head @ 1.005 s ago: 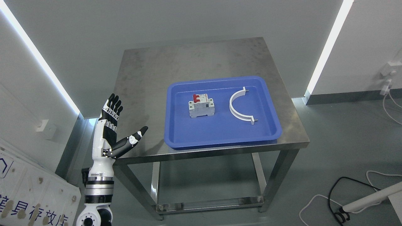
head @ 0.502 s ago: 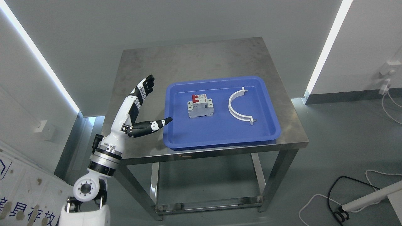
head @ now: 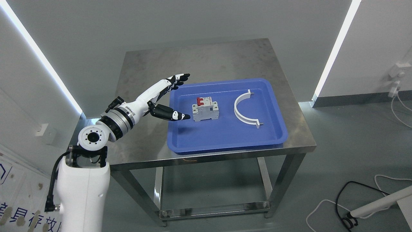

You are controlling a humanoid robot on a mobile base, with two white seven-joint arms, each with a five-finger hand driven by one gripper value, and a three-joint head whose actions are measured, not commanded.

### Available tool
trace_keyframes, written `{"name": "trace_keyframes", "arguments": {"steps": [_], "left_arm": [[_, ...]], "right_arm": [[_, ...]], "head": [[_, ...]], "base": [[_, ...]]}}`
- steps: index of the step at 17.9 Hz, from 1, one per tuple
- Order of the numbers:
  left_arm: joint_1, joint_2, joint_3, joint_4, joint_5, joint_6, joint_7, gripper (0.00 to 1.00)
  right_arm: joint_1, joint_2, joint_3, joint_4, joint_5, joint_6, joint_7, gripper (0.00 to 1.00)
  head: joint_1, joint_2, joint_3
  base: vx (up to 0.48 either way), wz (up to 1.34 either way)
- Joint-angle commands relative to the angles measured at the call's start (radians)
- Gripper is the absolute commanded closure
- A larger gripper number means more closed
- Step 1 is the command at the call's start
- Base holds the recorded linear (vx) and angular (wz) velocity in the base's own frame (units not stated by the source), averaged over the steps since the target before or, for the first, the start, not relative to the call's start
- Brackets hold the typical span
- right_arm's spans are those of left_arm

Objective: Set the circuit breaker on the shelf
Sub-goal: 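Close the left hand fingers around the circuit breaker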

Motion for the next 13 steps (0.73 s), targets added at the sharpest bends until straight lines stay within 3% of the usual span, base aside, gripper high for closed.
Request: {"name": "trace_keyframes", "arguments": {"steps": [1,4,7,13], "left_arm": [[-0.076,0.032,-0.184,0.103,-0.124,0.015,-0.029,0.04],[-0.104,-0.040,-0.187,0.163,-0.195,0.018,-0.061,0.07],[-0.127,-0.056,-0.212,0.240,-0.246,0.018,-0.082,0.09],[-0.148,-0.074,-0.218,0.292,-0.261,0.014,-0.071,0.36]], "right_arm": [[0.017,-0.017,0.000,-0.001,0.001,-0.033,-0.006,0.00],[0.017,-0.017,0.000,0.000,0.001,-0.033,-0.006,0.00],[0.017,-0.017,0.000,0.000,0.001,-0.033,-0.006,0.00],[0.017,-0.017,0.000,0.000,0.001,-0.033,-0.006,0.00]], "head": [[0.0000,0.000,0.000],[0.0000,0.000,0.000],[0.0000,0.000,0.000],[0.0000,0.000,0.000]], "base": [[0.000,0.00],[0.000,0.00],[0.000,0.00],[0.000,0.00]]}}
